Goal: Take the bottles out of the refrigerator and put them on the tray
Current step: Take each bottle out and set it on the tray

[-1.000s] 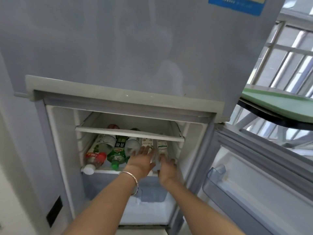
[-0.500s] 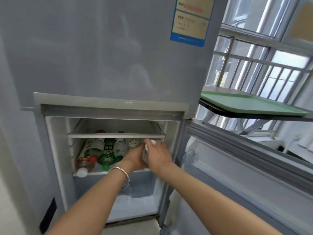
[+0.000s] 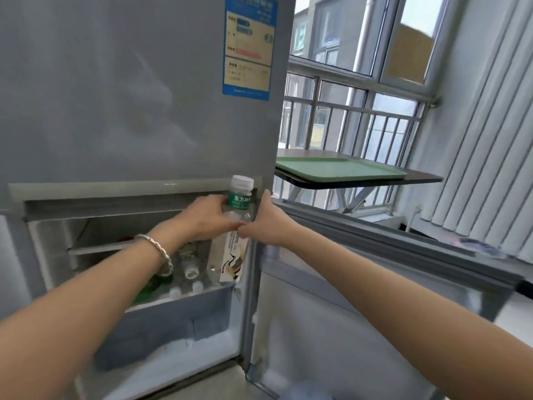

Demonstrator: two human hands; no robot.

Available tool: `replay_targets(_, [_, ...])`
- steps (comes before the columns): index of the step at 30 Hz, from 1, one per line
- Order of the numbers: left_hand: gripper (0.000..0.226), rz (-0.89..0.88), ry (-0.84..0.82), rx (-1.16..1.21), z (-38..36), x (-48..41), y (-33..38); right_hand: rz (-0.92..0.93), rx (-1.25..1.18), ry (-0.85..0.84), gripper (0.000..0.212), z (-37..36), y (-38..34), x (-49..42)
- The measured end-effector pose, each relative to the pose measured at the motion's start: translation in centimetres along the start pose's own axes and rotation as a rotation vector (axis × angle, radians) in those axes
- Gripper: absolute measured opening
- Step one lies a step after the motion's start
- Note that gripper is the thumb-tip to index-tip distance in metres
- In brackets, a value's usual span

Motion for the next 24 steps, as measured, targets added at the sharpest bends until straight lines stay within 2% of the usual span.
replay_targets(2, [0.050,-0.057,0.015,0.016,1.0,0.0,2.7,-0.052,-0.050,-0.077,0.112,0.1,1.0,1.1])
replay_targets(4, [0.040,-0.109,0.031,0.026,1.8,-0.2,5.6,-0.056,-0.126,-0.069,0.109,0.3,1.5,2.0])
replay_targets(7, [0.055,-0.173,0.069,0.046,2.6,-0.7,9.9,-0.001,-0.054,0.156,0.090,4.0,1.5,2.6])
replay_targets(9, [0.053,-0.218,0.117,0.107,3.4,-1.3,12.6,0.044,0.035,0.308,0.077,7.7,1.2,2.7])
replay_targets(11, [0.052,-0.269,0.166,0.174,4.5,-1.9,15.4,0.068,0.092,0.412,0.075,11.5,1.1,2.4])
replay_targets(13, [0.072,-0.306,0.175,0.258,5.3,-2.8,17.9,0.099,0.118,0.470,0.076,15.1,1.0,1.5])
replay_targets(15, [0.075,-0.258,0.127,0.412,5.4,-4.7,19.5,0.130,0.058,0.511,0.076,18.6,1.6,-0.2])
replay_targets(17, [0.068,-0.152,0.054,0.527,4.6,-6.6,20.2,0.100,-0.029,0.541,0.071,21.2,3.0,-2.2])
replay_targets(19, [0.060,-0.061,-0.026,0.524,2.7,-9.1,20.8,0.059,-0.062,0.548,0.060,23.0,4.7,-5.0])
replay_targets(21, [0.062,-0.003,-0.119,0.545,0.2,-11.4,21.1,0.048,-0.070,0.516,0.049,23.5,6.2,-8.1])
replay_targets(24, [0.068,0.060,-0.132,0.611,-2.6,-15.3,20.3,0.029,-0.081,0.478,0.040,22.6,8.1,-12.0])
Point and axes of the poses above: each hand's wrist, its own x-axis away from the middle knuckle, its own z-axis out of the back of the hand, y = z × x, the point moved 9 cm from there along -x, towards the middle knuckle, and after that the axes turned 10 degrees about z, right-handed, at the moved point
